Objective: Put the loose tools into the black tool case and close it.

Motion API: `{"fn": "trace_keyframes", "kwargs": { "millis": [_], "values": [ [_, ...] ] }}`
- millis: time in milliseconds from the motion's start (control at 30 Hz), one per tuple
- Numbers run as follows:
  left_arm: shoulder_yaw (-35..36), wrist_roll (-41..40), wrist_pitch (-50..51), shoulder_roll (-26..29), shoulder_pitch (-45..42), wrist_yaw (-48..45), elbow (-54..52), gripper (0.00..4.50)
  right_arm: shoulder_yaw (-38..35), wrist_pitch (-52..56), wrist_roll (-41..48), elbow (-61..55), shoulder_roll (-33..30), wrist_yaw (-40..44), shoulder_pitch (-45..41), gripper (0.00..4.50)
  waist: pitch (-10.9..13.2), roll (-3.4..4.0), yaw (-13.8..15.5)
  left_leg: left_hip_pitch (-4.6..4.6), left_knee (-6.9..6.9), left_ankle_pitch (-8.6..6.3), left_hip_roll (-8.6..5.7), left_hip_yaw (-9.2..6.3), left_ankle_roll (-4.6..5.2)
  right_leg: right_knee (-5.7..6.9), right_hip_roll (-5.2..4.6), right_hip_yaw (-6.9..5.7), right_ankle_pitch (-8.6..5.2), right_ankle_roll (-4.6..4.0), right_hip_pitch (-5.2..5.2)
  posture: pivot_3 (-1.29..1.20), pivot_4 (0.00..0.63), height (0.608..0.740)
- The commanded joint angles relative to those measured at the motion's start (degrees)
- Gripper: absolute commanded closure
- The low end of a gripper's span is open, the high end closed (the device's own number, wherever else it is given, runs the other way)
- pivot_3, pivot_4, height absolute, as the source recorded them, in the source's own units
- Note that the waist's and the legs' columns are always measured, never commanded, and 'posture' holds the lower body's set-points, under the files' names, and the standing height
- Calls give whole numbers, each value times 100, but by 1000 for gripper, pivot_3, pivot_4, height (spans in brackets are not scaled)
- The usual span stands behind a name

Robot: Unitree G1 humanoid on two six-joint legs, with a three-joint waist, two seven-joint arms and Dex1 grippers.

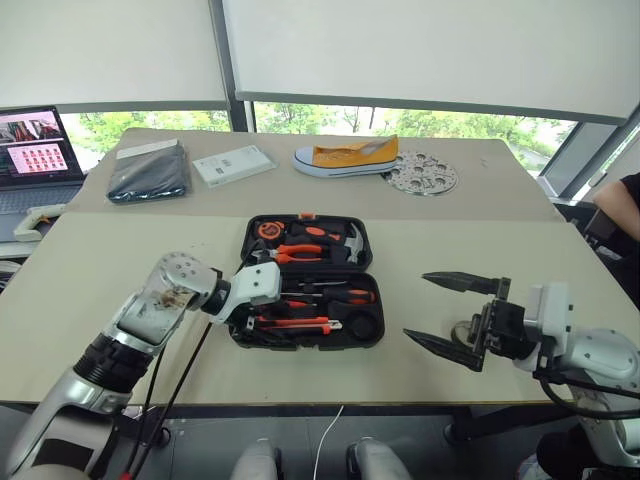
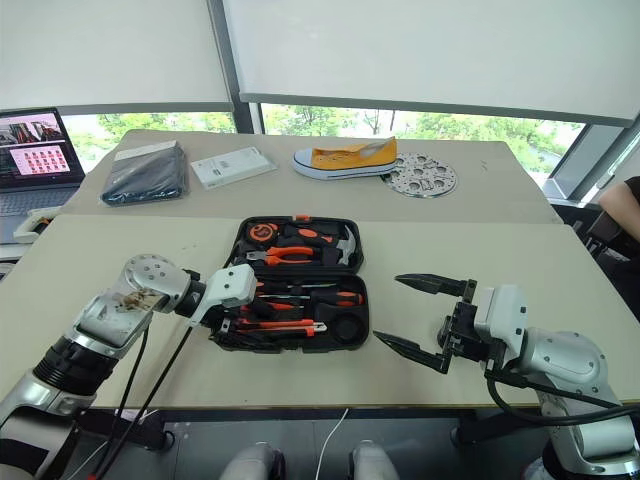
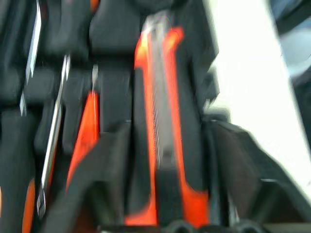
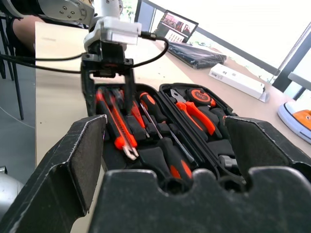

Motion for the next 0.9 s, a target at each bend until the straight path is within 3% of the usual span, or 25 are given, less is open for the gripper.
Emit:
{"fn": "trace_keyframes", "kwargs": {
  "millis": [33,300,333,367,400,567,633,900],
  "values": [
    [428,-308,-473,31,-157,-179,62,871,22,-68,-56,32,60,-7,-135,0,0,0,-4,1,0,0,0,0,0,0,0,0,0,0,0,0,150,740],
    [884,-787,-746,-387,-108,-44,405,871,82,-127,-169,180,207,-18,-234,0,0,0,8,-1,5,0,0,0,0,1,0,0,1,1,1,0,150,740],
    [900,-827,-718,-415,-59,-31,435,1384,92,-123,-177,174,223,-23,-217,0,0,0,9,-1,5,0,0,0,0,2,0,0,1,1,1,0,150,740],
    [879,-800,-767,-432,14,-17,476,1530,100,-112,-180,158,233,-24,-195,0,0,0,8,-1,5,0,0,0,0,1,0,0,1,1,1,0,150,740],
    [806,-697,-853,-425,133,4,516,1951,103,-97,-185,134,241,-22,-163,0,-1,1,7,-1,5,0,-1,0,0,1,0,0,2,0,1,0,150,740],
    [449,126,-1572,-306,413,269,927,3997,42,-69,-191,94,246,-40,-37,0,-1,2,-8,1,5,0,0,-1,0,3,1,0,5,-6,1,0,150,740],
    [502,73,-1485,-442,449,406,996,4455,43,-70,-194,82,250,-40,7,0,-1,2,0,1,6,0,0,-1,1,4,1,-1,5,-4,1,0,150,740],
    [309,176,-1593,-532,761,420,948,4455,-1,-29,-161,17,221,-32,1,0,-3,5,1,1,16,0,1,-1,0,4,0,0,6,1,4,0,150,740]
  ]
}}
